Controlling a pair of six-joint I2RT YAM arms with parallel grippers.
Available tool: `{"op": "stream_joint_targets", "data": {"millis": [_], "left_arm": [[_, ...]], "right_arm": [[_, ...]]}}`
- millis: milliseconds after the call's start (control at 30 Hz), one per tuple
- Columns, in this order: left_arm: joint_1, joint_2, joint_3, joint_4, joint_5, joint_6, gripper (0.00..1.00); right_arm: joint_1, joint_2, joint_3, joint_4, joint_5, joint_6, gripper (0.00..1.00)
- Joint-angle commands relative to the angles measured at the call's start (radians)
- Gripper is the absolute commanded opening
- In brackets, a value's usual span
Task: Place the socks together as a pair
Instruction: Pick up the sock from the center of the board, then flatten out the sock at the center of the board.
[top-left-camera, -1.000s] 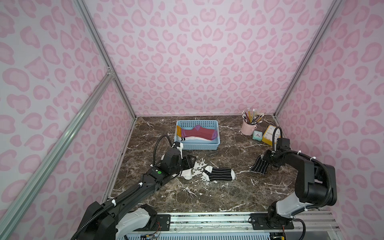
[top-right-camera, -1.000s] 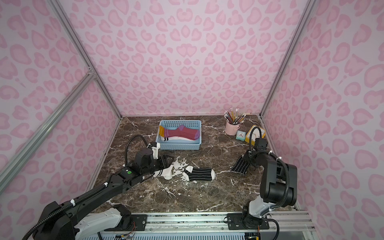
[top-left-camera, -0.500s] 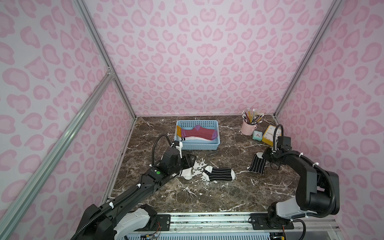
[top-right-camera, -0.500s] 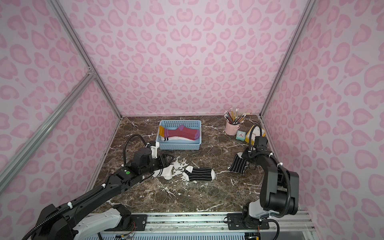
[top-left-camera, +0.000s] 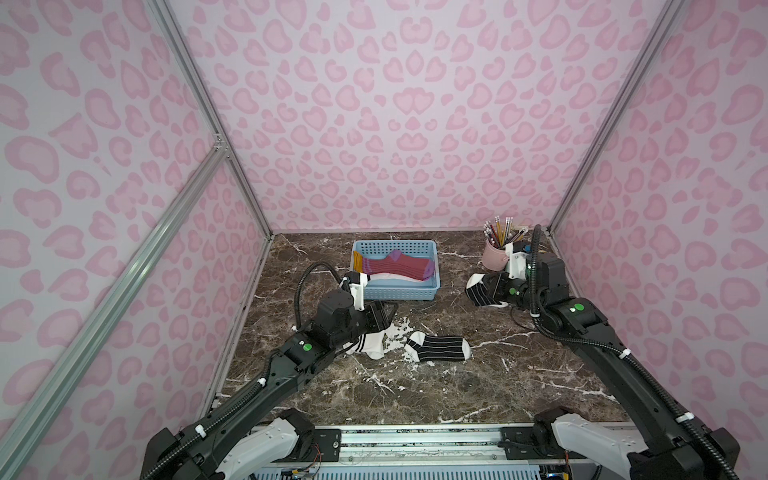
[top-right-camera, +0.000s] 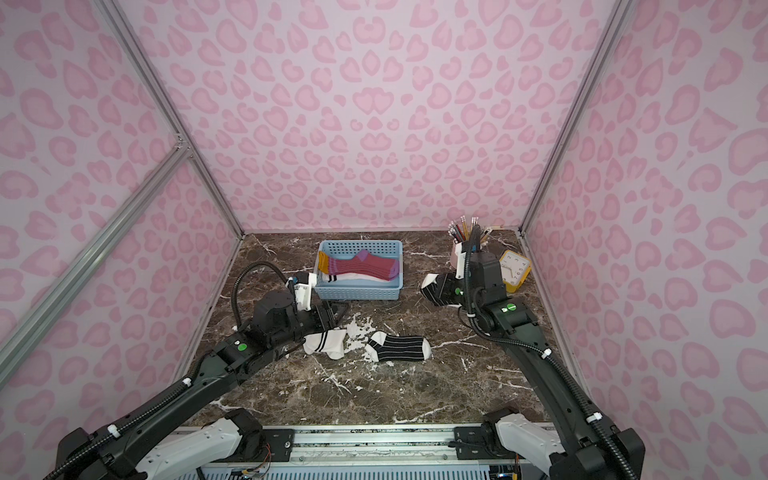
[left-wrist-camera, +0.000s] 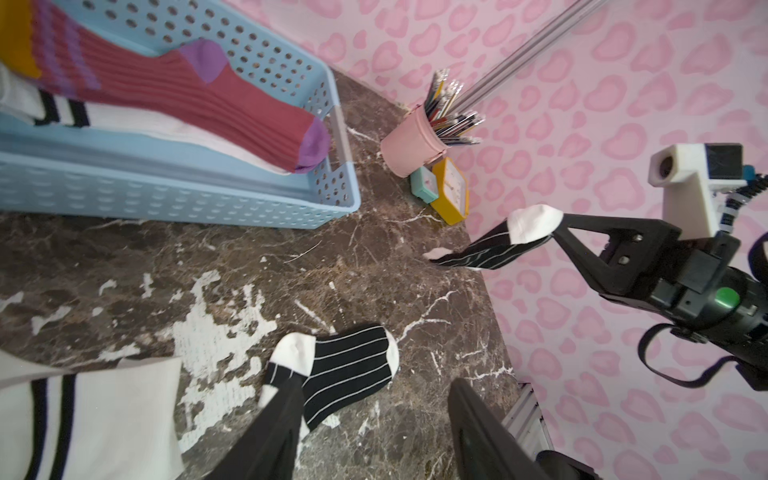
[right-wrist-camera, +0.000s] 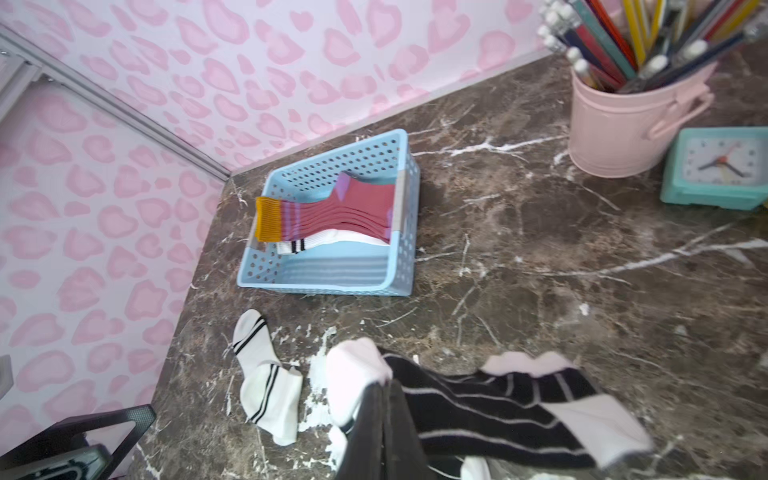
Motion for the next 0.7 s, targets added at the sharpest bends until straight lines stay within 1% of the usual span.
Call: {"op": "stream_joint_targets", "data": {"millis": [0, 133, 233, 333, 367, 400, 467, 567, 667], "left_arm": [[-0.007, -0.029, 0.023, -0.004, -0.025, 0.042, 0.60], [-0.007, -0.069, 0.015, -0.020, -0.084, 0.031, 0.59], [-0.007, -0.089, 0.007, -0.026, -0.087, 0.031, 0.57], [-0.007, -0.100, -0.003, -0.026, -0.056, 0.060, 0.57], [-0.008, -0.101, 0.002, -0.043, -0.062, 0.067, 0.57], [-0.007, -0.102, 0.008, -0.068, -0.079, 0.069, 0.57], [-0.007, -0.108, 0.030, -0.143, -0.157, 0.058, 0.57], [-0.007, -0.130, 0.046, -0.235, -0.268, 0.041, 0.56], [-0.007, -0.156, 0.045, -0.250, -0.288, 0.031, 0.55]], "right_arm": [[0.115, 0.006, 0.046, -0.020, 0.113, 0.095, 0.00], [0.281, 0.055, 0.082, 0.017, 0.214, 0.141, 0.00], [0.340, 0.099, 0.089, 0.060, 0.215, 0.160, 0.00], [0.359, 0.123, 0.058, 0.166, 0.139, 0.124, 0.00], [0.360, 0.128, 0.044, 0.208, 0.114, 0.117, 0.00], [0.360, 0.133, 0.032, 0.251, 0.087, 0.108, 0.00], [0.362, 0.158, 0.024, 0.323, 0.050, 0.099, 0.00], [0.376, 0.227, 0.064, 0.370, 0.002, 0.069, 0.00], [0.396, 0.306, 0.140, 0.367, -0.040, 0.015, 0.00]]}}
